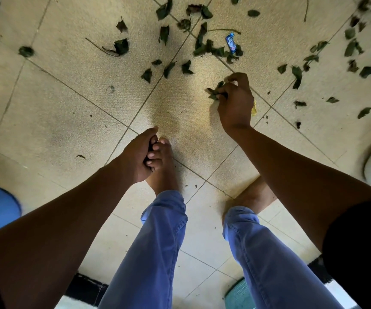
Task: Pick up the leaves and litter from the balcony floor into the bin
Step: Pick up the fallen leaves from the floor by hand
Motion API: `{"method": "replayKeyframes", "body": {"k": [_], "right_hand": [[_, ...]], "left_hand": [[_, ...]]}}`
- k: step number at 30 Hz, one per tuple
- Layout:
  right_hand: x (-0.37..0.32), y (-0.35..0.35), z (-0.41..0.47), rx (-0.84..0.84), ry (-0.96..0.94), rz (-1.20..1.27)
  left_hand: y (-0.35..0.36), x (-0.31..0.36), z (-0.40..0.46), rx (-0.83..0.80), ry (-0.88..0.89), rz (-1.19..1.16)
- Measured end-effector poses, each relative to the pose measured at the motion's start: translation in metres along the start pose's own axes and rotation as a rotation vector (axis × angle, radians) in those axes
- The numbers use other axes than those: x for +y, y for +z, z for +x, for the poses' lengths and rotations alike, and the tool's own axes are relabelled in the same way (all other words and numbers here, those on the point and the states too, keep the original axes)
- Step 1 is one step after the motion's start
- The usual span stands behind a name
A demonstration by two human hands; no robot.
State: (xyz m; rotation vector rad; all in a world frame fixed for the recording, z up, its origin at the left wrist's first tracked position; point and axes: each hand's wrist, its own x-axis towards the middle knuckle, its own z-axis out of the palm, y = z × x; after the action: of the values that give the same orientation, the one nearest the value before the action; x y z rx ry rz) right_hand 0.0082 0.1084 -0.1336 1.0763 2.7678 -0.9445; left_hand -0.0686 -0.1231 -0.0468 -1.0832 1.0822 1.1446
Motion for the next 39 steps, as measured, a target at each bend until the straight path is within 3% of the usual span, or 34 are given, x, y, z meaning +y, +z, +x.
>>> {"method": "replayKeyframes", "body": {"k": [4, 7, 9, 12, 15, 18, 21, 23, 26, 29, 33, 35, 37, 39], "right_hand": [[0.001, -0.001, 0.012, -0.113, -0.158, -0.133], [-0.008, -0.005, 0.012, -0.187, -0.086, -0.144], [-0.027, -0.011, 0.006, -0.16, 0.117, 0.016], [-0.077, -0.032, -0.01, -0.185, 0.408, 0.5], [-0.132, -0.056, -0.038, -0.307, 0.449, 0.741], [-0.174, -0.07, -0.068, -0.306, 0.438, 0.722], [-0.202, -0.08, -0.088, -0.218, 0.265, 0.51], [-0.214, -0.085, -0.093, -0.178, 0.04, 0.285], [-0.234, -0.086, -0.09, -0.185, -0.259, 0.034], [-0.249, -0.075, -0.082, -0.172, -0.492, -0.118], [-0.25, -0.071, -0.082, -0.334, -0.751, -0.362], [-0.245, -0.07, -0.079, -0.371, -0.809, -0.349], [-0.241, -0.073, -0.073, -0.344, -0.865, -0.146], [-0.232, -0.074, -0.061, -0.249, -0.798, 0.11]], "left_hand": [[0.001, 0.001, 0.001, -0.008, -0.004, -0.003], [0.003, 0.002, -0.001, -0.015, -0.003, -0.016], [0.006, 0.003, -0.002, -0.011, 0.005, -0.032], [0.013, 0.004, -0.003, -0.011, 0.032, -0.103], [0.022, 0.007, -0.012, 0.001, 0.052, -0.19], [0.034, 0.011, -0.033, -0.08, 0.05, -0.23], [0.039, 0.014, -0.064, -0.208, 0.035, -0.438], [0.041, 0.018, -0.091, -0.287, 0.01, -0.573], [0.032, 0.025, -0.121, -0.265, 0.086, -0.662], [0.014, 0.03, -0.127, -0.248, 0.127, -0.67], [-0.008, 0.045, -0.115, -0.194, 0.15, -0.565], [-0.013, 0.054, -0.108, -0.146, 0.148, -0.478], [-0.018, 0.06, -0.093, -0.174, 0.139, -0.508], [-0.022, 0.065, -0.075, -0.174, 0.136, -0.561]]}}
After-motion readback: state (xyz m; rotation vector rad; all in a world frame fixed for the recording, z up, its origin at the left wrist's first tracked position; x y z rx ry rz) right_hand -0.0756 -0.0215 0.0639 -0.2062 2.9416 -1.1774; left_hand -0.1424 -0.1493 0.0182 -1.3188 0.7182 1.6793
